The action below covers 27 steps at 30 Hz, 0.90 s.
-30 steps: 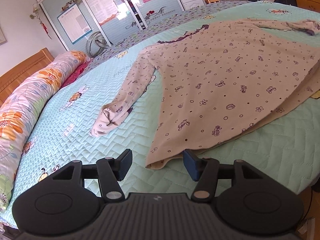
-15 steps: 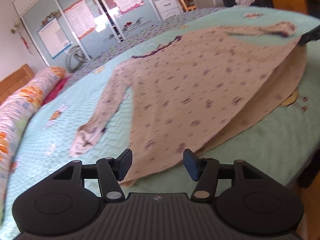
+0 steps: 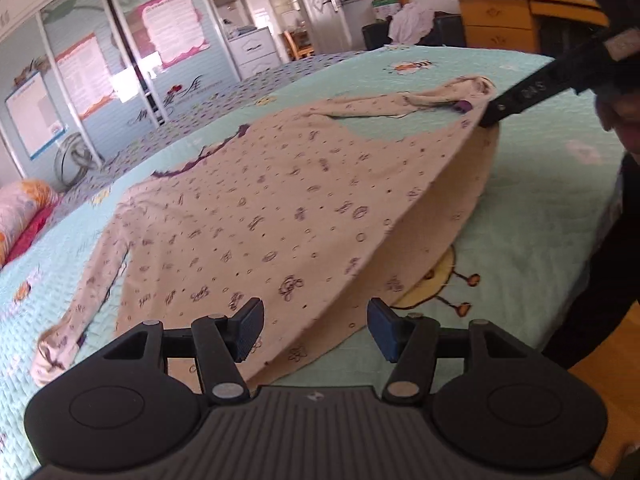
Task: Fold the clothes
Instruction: 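Hold the hem with the right gripper while the left gripper hovers open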
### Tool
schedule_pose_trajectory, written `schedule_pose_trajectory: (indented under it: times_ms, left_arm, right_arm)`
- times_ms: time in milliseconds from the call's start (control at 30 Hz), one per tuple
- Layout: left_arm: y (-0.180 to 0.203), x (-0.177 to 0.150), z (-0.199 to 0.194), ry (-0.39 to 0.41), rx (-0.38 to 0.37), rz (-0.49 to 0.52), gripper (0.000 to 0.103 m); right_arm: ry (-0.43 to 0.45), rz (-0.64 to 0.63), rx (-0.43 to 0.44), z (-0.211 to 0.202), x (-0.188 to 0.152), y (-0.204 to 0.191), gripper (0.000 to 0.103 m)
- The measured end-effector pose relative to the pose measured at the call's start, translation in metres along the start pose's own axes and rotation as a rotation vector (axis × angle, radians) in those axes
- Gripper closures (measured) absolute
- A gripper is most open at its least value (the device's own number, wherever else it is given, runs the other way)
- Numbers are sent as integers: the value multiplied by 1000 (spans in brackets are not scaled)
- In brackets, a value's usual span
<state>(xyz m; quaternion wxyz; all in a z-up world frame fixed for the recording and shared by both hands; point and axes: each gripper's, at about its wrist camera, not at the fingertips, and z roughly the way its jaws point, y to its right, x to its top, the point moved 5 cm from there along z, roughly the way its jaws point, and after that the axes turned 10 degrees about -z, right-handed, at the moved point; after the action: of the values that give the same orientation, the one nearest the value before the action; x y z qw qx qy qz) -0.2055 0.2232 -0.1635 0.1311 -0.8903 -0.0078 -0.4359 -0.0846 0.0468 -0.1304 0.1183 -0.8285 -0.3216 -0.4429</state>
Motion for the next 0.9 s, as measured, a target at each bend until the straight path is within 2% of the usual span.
schedule_pose_trajectory:
  times_ms: [67, 200, 367, 433, 567, 667, 800, 867, 900]
  left_arm:
    - [4, 3, 6, 0, 30, 26, 43]
    - [-3, 3, 22, -31, 71, -10, 43]
    - [-42, -19, 22, -61, 216, -32, 42]
    - [-68, -30, 17, -78, 284, -73, 42]
    - [-127, -54, 4, -109, 401, -218, 42]
    - [-155, -63, -5, -100, 439, -285, 41]
    - [-173, -67, -11, -78, 482, -318, 43]
    - [-173, -66, -12, -73, 478, -312, 49]
    - [-172, -65, -16, -67, 467, -317, 68]
  right_arm:
    - [3, 3, 6, 1, -1, -1, 102]
    - [8, 5, 10, -3, -1, -2, 102]
    - [31, 29, 0, -10, 1, 6, 102]
    - [32, 33, 2, -10, 1, 7, 102]
    - [25, 34, 8, -9, -2, 5, 102]
    - [18, 32, 13, -7, -4, 4, 102]
    - [9, 27, 8, -6, -6, 2, 102]
    - [0, 25, 6, -6, -8, 2, 102]
    - [-5, 23, 6, -5, -9, 2, 102]
